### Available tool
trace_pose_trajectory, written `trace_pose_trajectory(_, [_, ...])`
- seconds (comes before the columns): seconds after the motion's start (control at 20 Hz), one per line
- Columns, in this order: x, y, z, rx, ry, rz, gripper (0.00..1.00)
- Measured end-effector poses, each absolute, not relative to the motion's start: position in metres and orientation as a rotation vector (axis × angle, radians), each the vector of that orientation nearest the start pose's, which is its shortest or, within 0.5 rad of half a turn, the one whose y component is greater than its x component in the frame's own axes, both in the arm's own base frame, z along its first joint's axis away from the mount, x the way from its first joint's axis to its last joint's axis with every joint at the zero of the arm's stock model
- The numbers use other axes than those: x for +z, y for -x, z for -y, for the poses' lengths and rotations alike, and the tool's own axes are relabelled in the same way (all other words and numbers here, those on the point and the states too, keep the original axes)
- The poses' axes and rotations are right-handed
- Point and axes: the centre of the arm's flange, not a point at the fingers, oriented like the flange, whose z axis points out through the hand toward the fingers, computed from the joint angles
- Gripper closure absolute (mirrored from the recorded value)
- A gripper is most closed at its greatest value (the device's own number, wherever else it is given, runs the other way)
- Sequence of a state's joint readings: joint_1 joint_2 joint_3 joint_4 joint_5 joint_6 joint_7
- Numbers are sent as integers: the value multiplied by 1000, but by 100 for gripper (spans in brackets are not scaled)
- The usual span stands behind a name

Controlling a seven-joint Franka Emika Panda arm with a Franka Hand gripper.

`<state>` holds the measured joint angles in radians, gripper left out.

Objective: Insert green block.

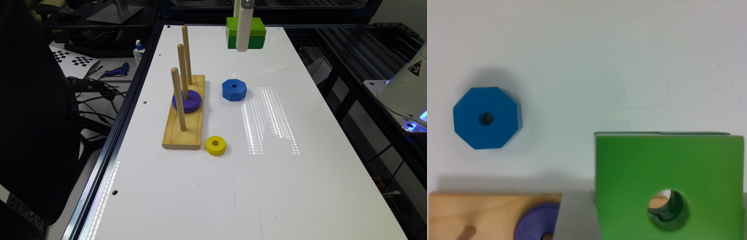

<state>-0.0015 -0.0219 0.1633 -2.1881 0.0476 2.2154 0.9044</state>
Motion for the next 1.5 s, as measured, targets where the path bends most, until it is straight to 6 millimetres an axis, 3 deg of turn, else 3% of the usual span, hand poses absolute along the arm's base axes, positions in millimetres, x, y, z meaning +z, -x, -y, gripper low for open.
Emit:
trace_pose_trajectory(0.6, [396, -572, -99, -41, 2841, -1134, 100])
trace_pose_trajectory(1.0, [398, -579, -104, -50, 2837, -1125, 100])
trace_pose_trajectory(1.5, [394, -602, -115, -56, 2828, -1122, 100])
